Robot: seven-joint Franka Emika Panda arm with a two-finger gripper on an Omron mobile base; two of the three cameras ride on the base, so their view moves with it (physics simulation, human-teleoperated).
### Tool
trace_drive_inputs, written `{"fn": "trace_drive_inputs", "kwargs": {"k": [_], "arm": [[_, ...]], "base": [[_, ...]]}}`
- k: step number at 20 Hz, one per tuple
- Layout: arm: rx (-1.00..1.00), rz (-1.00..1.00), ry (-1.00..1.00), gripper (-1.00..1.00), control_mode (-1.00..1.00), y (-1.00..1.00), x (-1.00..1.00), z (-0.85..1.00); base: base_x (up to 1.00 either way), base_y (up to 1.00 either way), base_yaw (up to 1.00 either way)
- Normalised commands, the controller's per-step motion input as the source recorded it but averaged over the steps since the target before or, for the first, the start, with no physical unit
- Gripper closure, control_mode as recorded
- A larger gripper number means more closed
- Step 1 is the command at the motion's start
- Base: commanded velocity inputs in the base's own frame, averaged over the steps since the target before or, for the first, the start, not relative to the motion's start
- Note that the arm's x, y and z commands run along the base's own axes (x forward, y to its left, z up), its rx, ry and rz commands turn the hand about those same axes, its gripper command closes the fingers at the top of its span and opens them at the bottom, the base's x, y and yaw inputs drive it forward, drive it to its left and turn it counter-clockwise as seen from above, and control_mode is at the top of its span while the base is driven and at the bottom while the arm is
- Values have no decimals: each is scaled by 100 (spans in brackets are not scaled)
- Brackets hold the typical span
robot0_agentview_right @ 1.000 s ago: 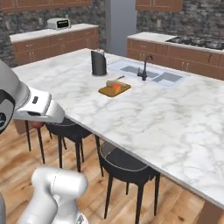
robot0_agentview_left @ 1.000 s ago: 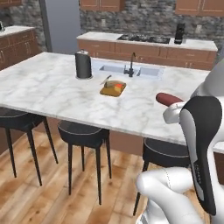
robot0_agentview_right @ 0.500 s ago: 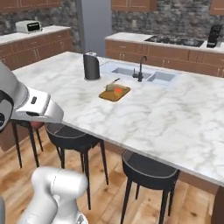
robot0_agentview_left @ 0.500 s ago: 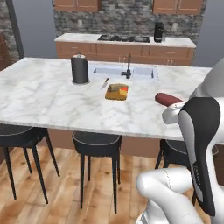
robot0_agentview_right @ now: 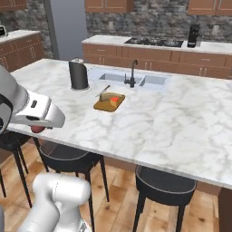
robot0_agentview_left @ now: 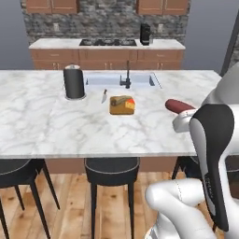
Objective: Retrieve the sausage and cheese from the fridge and place them on the cutting board on the counter.
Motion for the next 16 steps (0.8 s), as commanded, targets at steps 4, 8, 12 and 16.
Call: {"fn": "trace_drive_inputs", "kwargs": {"k": [4, 8, 12, 16], "arm": [[0, 0, 0, 100, 100, 0, 0, 0], [0, 0, 0, 100, 100, 0, 0, 0], [0, 0, 0, 100, 100, 0, 0, 0], [0, 0, 0, 100, 100, 0, 0, 0]], "base": [[90, 26, -21], [92, 44, -13], [89, 48, -8], [87, 24, -9]]}}
